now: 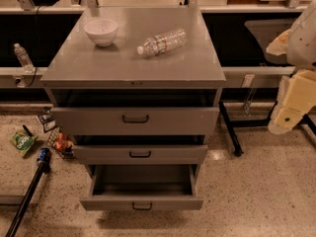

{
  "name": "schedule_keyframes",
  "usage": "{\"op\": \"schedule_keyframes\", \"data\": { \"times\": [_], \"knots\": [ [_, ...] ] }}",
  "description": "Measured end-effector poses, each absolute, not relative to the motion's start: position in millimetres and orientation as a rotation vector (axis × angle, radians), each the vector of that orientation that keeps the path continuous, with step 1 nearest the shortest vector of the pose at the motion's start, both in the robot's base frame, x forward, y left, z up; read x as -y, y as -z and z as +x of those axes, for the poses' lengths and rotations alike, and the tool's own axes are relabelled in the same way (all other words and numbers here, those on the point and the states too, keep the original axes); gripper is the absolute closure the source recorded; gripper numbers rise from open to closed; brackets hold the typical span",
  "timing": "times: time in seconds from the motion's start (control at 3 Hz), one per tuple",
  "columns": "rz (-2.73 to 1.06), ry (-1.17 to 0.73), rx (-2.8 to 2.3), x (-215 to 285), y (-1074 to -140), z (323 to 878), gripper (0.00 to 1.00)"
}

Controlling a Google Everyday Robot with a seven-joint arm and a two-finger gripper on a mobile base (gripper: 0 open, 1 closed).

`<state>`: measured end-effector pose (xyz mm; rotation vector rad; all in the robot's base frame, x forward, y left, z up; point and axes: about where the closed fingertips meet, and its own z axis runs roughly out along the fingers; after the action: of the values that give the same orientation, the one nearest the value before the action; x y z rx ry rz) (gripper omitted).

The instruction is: Close bottom drawer

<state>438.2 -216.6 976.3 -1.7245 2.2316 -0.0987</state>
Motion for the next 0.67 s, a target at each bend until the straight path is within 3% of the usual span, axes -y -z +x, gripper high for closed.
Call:
{"op": "schedule_keyframes", "data": {
  "times": [0.33,0.67],
  "knots": [
    [-1.724,0.099,-2.231,216.6,-976.3,438.2,0.0],
    [-1.717,0.025,-2.214,207.3,-949.9,450.7,0.17]
  ]
}}
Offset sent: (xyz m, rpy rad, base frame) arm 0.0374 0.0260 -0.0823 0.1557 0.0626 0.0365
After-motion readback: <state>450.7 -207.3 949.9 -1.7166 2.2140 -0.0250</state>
